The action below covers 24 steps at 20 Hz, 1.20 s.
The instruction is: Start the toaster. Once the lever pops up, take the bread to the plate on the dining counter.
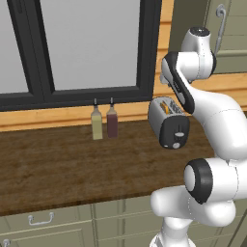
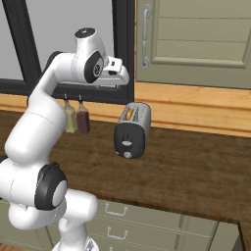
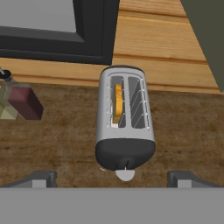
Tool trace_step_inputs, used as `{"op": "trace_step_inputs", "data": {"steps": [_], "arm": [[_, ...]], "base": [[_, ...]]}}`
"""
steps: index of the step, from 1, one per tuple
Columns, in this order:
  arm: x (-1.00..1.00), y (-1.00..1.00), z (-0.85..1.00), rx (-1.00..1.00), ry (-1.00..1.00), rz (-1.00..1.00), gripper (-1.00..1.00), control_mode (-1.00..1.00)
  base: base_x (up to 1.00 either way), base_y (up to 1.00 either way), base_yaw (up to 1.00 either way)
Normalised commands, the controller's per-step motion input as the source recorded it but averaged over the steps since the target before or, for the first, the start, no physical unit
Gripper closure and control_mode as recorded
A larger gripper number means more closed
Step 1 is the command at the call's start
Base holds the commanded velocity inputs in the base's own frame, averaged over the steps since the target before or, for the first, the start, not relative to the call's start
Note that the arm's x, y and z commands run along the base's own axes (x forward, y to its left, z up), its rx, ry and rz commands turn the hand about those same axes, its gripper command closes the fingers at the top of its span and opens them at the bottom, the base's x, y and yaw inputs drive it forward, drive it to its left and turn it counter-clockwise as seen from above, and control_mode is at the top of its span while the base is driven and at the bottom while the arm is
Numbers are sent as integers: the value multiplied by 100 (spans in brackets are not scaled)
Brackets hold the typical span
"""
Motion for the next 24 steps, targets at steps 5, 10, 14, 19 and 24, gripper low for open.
{"op": "trace_step_inputs", "data": {"steps": [5, 10, 14, 19, 24], "arm": [[0, 0, 0, 0, 0, 0, -100, -100], [0, 0, 0, 0, 0, 0, -100, -100], [0, 0, 0, 0, 0, 0, -100, -100], [0, 0, 0, 0, 0, 0, -100, -100], [0, 0, 0, 0, 0, 0, -100, -100]], "base": [[0, 0, 0], [0, 0, 0], [0, 0, 0], [0, 0, 0], [0, 0, 0]]}}
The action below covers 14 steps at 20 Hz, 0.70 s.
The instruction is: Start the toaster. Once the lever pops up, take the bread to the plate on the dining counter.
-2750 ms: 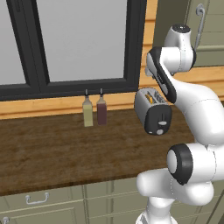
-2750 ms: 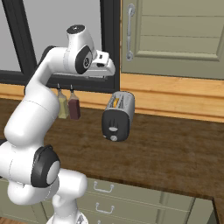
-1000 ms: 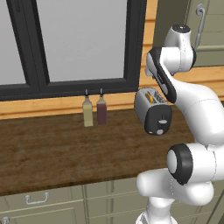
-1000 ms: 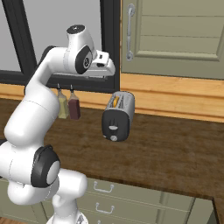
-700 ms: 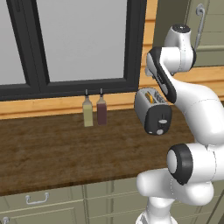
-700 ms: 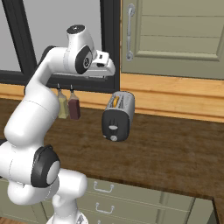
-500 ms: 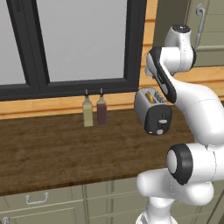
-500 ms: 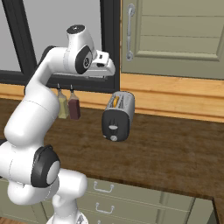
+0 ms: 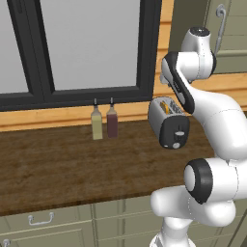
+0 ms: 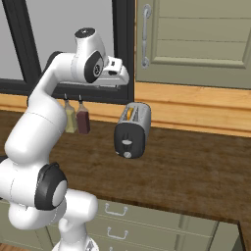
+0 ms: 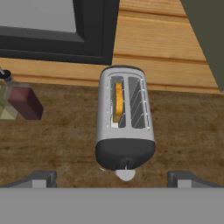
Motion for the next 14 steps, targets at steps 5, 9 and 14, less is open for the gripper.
{"op": "trace_step_inputs", "data": {"steps": [5, 9, 14], "arm": [[0, 0, 0, 0, 0, 0, -100, -100], [0, 0, 0, 0, 0, 0, -100, -100], [0, 0, 0, 0, 0, 0, -100, -100]], "base": [[0, 0, 0], [0, 0, 0], [0, 0, 0]]}}
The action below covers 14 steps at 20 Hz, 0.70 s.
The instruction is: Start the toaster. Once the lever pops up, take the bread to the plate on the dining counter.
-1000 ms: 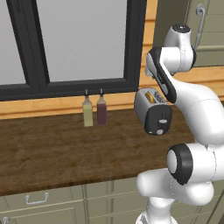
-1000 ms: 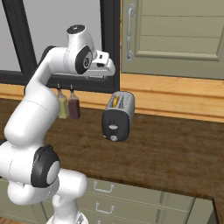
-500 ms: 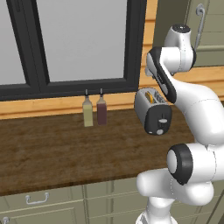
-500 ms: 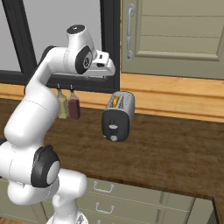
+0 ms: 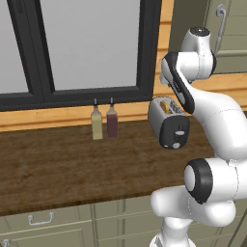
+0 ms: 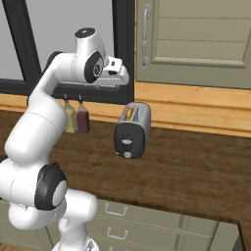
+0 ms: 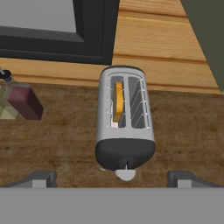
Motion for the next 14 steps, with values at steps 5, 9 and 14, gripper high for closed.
{"op": "trace_step_inputs", "data": {"steps": [5, 9, 14], "arm": [[0, 0, 0, 0, 0, 0, -100, -100], [0, 0, 0, 0, 0, 0, -100, -100], [0, 0, 0, 0, 0, 0, -100, -100]], "base": [[0, 0, 0], [0, 0, 0], [0, 0, 0]]}}
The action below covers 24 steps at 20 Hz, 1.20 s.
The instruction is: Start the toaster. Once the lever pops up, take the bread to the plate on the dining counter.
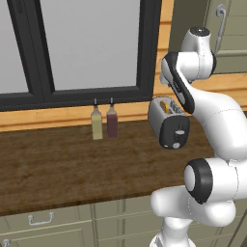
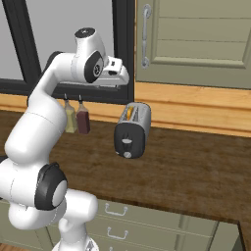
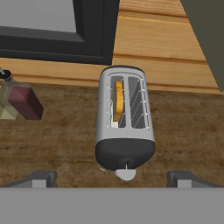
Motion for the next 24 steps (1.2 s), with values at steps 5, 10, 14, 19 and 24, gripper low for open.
{"op": "trace_step_inputs", "data": {"steps": [5, 10, 14, 19, 24], "arm": [[0, -7, -3, 0, 0, 0, -100, -100], [0, -15, -19, 0, 0, 0, -100, -100], [0, -16, -37, 0, 0, 0, -100, -100], [0, -4, -42, 1, 0, 0, -100, -100], [0, 0, -37, 0, 0, 0, -100, -100]], "base": [[0, 0, 0], [0, 0, 0], [0, 0, 0], [0, 0, 0], [0, 0, 0]]}}
